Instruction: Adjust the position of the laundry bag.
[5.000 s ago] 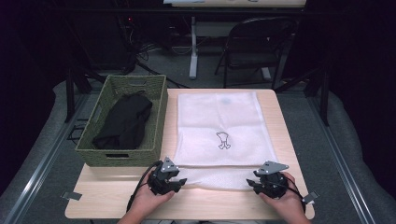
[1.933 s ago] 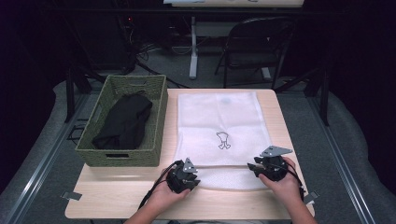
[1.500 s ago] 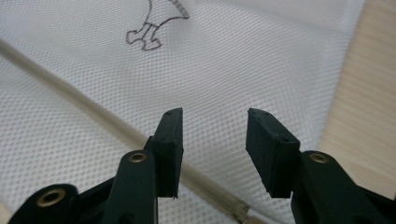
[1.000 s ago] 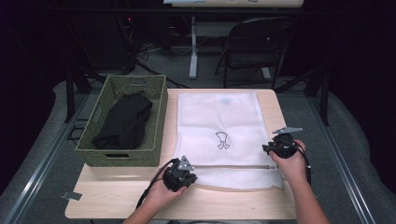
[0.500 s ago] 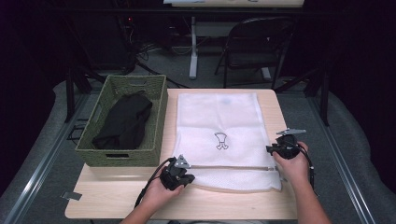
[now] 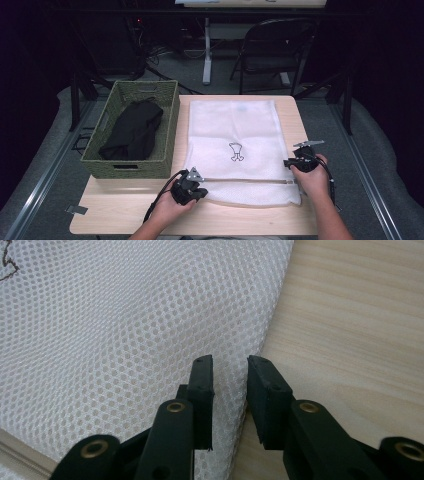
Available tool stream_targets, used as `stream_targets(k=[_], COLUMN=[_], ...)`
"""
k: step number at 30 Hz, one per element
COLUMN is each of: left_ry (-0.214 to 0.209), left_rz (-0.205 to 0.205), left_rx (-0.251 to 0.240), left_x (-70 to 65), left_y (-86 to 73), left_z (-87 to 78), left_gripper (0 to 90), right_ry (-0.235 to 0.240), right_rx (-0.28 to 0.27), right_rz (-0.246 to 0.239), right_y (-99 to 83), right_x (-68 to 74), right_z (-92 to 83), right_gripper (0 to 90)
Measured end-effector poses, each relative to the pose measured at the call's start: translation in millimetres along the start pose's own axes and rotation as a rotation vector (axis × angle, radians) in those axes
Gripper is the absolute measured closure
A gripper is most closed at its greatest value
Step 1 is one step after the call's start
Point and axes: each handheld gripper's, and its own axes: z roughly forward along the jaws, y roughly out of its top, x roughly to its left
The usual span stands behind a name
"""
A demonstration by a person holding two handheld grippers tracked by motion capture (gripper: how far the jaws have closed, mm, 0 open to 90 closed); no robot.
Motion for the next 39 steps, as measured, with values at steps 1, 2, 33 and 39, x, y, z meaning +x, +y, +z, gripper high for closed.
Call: stream_targets(k=[1,2,33,39], left_ry=[-0.001,-0.002,0.002,-0.002], left_rz=[-0.003,-0.005,-0.037,-0.039], left_rx=[0.001,0.003,0.004,0.012], left_x=[0.0,0.0,-8.1,-8.9], left_y=[-0.1,-0.2,-22.7,-25.9], left_z=[0.0,-0.2,-21.1,-19.5], left_gripper=[88.2,88.1,87.9,86.8], right_ry=[0.001,0.001,0.062,0.055], right_rx=[-0.004,-0.001,0.003,-0.003], right_rz=[-0.001,-0.001,-0.059,-0.074], right_y=[-0.1,-0.1,-10.9,-12.2], right_x=[0.5,0.9,22.9,25.9], right_z=[1.0,1.2,-15.0,-16.4], right_gripper=[74.9,76.8,88.9,87.1])
